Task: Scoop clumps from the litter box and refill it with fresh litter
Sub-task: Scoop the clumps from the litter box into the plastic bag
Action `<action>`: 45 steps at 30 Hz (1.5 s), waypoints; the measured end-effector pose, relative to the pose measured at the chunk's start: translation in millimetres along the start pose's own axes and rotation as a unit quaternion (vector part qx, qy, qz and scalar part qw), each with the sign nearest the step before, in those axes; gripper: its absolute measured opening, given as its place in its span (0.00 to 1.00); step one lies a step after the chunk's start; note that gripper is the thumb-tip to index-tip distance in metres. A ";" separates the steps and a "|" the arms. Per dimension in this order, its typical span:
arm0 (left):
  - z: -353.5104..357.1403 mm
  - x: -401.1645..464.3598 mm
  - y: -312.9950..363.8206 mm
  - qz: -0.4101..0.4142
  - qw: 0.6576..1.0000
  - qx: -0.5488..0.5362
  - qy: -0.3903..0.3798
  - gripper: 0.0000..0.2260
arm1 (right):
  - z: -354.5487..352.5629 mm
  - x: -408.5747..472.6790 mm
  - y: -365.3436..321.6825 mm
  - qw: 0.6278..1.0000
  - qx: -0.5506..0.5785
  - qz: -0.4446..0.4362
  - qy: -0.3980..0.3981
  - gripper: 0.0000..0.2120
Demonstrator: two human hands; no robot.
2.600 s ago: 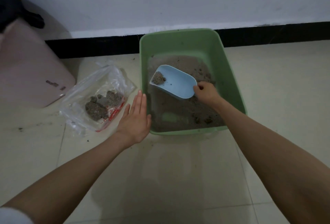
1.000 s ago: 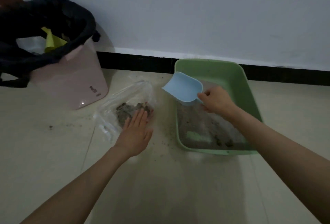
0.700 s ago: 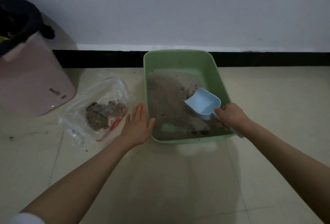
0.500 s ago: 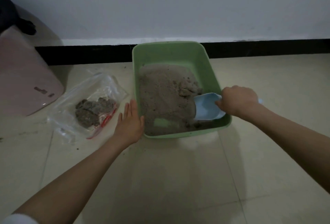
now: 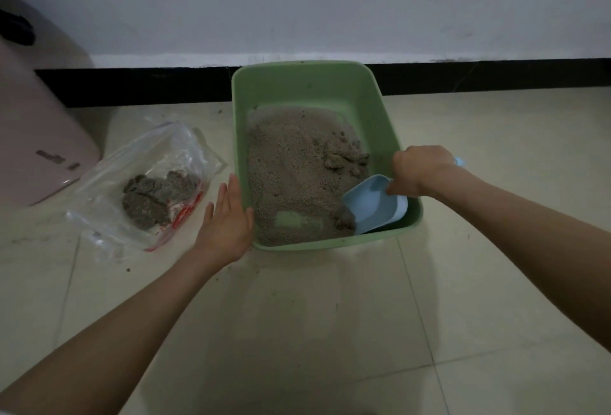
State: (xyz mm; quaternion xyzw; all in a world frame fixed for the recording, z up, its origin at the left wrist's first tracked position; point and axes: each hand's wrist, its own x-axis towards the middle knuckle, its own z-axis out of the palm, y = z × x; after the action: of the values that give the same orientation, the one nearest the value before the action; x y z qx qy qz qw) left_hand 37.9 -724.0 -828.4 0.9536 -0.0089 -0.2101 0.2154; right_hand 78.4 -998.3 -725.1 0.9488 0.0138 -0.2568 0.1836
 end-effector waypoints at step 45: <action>-3.0 0.4 0.5 0.005 1.000 -0.007 -0.003 0.29 | 20.3 43.8 -89.9 0.970 0.202 -0.095 0.096 0.18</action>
State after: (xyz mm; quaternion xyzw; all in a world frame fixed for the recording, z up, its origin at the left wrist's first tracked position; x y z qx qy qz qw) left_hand 39.5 -723.3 -825.9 0.9514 -0.0126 -0.2117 0.2232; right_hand 95.8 -924.7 -793.6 0.9807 0.0690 -0.1785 -0.0397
